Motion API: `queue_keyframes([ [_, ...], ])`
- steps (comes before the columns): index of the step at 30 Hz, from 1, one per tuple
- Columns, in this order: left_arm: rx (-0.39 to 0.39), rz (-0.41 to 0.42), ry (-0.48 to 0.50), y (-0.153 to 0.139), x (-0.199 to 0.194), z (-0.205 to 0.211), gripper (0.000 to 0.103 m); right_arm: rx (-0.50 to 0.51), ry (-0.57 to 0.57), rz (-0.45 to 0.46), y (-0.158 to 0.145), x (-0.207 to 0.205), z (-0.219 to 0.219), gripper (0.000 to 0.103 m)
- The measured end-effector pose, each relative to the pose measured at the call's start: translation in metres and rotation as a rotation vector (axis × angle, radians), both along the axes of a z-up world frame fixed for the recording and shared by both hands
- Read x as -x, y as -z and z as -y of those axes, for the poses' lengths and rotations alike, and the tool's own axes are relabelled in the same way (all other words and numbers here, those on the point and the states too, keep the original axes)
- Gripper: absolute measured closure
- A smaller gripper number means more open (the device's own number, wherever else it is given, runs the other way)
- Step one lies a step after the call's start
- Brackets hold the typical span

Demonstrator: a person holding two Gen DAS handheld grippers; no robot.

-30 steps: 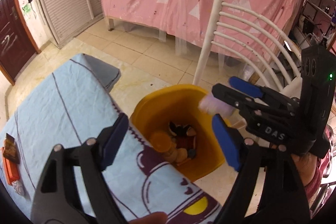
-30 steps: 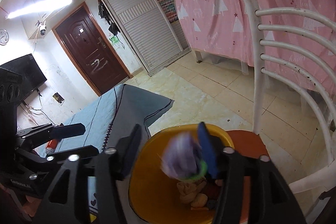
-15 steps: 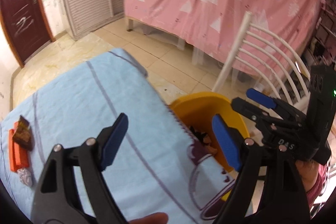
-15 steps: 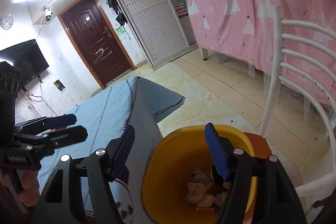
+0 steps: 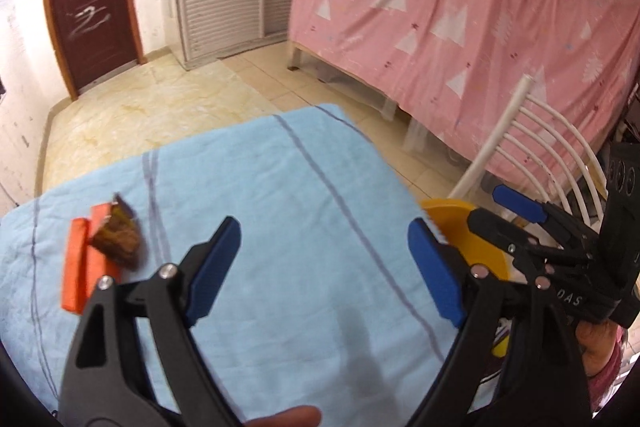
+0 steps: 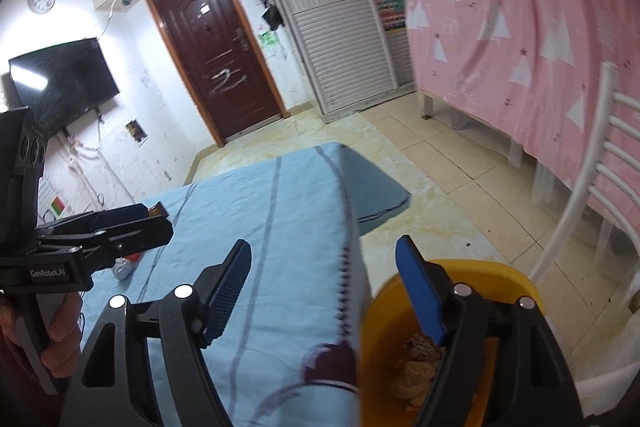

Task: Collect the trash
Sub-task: 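Move both open tools toward the orange blocks and brown snack packet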

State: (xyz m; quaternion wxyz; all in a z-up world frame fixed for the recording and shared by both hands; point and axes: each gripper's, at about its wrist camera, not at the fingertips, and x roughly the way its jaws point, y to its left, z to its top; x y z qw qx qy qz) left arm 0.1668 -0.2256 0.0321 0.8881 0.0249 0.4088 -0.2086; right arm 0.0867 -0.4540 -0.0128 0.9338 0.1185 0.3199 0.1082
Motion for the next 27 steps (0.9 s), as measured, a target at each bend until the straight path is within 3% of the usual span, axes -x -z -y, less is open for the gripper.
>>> queue_keyframes([
  [10, -0.001, -0.003, -0.107, -0.001, -0.011, -0.071, 0.02, 0.05, -0.113, -0.018, -0.009, -0.029, -0.072, 0.033],
  [27, -0.089, -0.032, -0.266, 0.005, -0.026, -0.189, 0.02, 0.129, -0.268, -0.041, -0.014, -0.068, -0.176, 0.032],
])
